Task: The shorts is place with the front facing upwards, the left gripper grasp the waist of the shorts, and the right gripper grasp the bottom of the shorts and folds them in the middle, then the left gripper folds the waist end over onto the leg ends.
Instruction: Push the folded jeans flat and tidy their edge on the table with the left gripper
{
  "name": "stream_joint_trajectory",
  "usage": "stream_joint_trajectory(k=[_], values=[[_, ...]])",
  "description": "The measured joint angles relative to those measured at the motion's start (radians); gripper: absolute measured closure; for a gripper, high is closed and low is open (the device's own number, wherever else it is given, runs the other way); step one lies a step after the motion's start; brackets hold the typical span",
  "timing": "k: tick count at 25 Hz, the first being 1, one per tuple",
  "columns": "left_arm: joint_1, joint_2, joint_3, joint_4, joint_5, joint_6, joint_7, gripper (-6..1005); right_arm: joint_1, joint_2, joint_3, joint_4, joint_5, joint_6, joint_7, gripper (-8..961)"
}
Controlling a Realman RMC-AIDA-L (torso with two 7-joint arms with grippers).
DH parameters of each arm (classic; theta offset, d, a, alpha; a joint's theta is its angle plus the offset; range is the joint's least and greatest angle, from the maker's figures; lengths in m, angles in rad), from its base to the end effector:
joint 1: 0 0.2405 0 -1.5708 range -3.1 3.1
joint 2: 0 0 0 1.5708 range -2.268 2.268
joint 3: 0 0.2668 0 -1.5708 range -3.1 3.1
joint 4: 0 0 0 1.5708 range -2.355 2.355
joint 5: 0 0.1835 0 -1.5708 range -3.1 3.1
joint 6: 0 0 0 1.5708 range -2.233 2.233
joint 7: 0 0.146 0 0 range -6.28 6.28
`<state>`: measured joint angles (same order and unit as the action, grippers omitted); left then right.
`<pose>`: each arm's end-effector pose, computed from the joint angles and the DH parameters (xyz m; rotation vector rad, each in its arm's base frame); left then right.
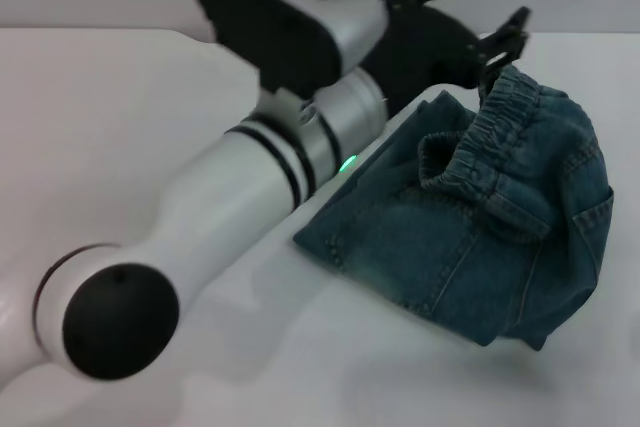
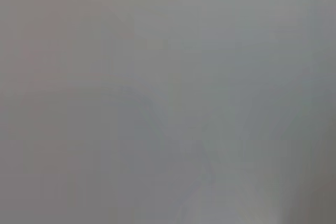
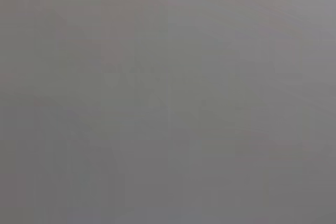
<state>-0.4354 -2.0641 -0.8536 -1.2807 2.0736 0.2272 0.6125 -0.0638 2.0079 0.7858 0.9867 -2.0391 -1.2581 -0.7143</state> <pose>-0.0867 0.3244 -0.0870 -2.1860 -0.3933 -0.8167 0.2934 0.2286 0.0317 -1.2252 0.3416 0.4760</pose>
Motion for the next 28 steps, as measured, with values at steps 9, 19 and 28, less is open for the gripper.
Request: stream_joint_trajectory(k=[9, 19, 28], values=[[0.054, -0.001, -0.015, 0.009, 0.000, 0.005, -0.004, 225, -0.143, -0.032, 0.168, 0.479, 0.008, 0.594, -0.245, 955], [0.211, 0.003, -0.093, 0.020, -0.001, 0.159, -0.039, 230, -0.217, 0.059, 0.459, 0.645, -0.047, 1.206, -0.298, 955], [0.337, 0.014, -0.117, 0.113, 0.142, 0.398, -0.387, 234, -0.118, 0.055, 0.600, 0.677, -0.122, 1.576, -0.302, 955]])
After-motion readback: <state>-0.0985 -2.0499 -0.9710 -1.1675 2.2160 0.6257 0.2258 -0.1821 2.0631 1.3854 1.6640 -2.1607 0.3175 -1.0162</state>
